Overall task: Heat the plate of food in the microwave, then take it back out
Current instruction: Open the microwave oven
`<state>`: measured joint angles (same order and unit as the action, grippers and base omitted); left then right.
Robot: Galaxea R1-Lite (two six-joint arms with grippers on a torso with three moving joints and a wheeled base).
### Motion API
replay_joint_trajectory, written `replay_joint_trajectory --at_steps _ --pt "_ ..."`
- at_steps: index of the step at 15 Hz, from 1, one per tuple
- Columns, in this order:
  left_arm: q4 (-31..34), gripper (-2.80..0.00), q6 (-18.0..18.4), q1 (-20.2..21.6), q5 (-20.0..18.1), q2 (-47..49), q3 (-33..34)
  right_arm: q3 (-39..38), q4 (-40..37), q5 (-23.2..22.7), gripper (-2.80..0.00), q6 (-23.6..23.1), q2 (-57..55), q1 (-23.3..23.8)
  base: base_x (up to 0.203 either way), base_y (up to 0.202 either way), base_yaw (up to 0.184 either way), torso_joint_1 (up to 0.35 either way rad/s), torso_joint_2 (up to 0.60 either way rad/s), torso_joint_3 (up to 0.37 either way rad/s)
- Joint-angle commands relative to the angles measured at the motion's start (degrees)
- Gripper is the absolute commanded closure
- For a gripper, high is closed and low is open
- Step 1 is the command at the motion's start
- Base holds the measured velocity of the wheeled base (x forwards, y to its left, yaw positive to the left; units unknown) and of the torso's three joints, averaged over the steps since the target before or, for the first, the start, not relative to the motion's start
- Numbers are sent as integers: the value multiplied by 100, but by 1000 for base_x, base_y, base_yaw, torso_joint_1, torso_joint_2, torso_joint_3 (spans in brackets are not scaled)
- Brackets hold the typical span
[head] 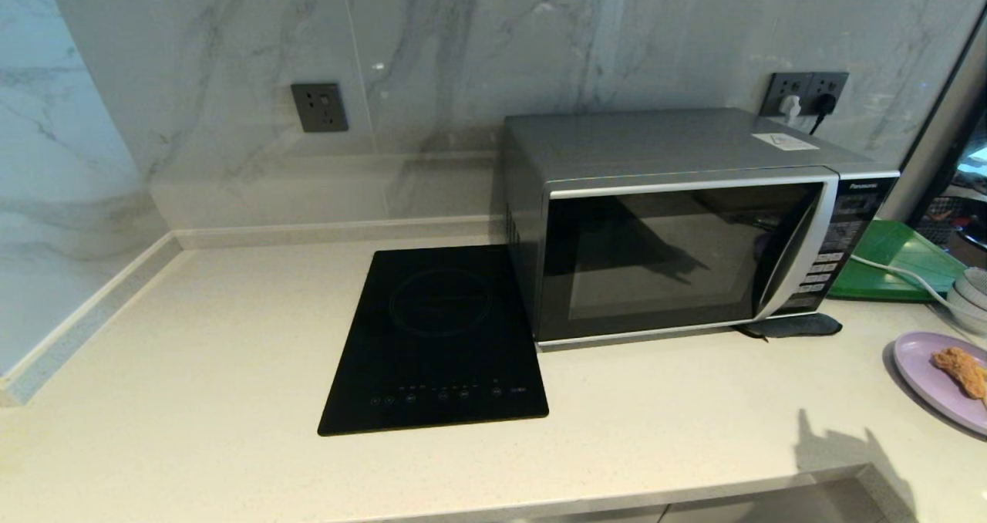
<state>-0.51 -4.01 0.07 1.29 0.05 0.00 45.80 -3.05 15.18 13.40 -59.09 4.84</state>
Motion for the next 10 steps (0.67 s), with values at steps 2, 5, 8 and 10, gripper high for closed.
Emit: replay_joint_trajectory --at_steps 2,5,8,10 --pt "-2 0 -3 1 3 4 0 242 -853 -1038 -280 14 58 -1 0 0 0 0 0 0" --pt "-2 0 -3 1 3 4 0 574 -1176 -1144 -280 125 -429 -8 0 0 0 0 0 0" --pt "-2 0 -3 1 3 4 0 732 -903 -237 -280 110 -1268 -81 0 0 0 0 0 0" --pt "-2 0 -3 1 3 4 0 562 140 596 -280 -104 -1659 -309 0 0 0 0 0 0"
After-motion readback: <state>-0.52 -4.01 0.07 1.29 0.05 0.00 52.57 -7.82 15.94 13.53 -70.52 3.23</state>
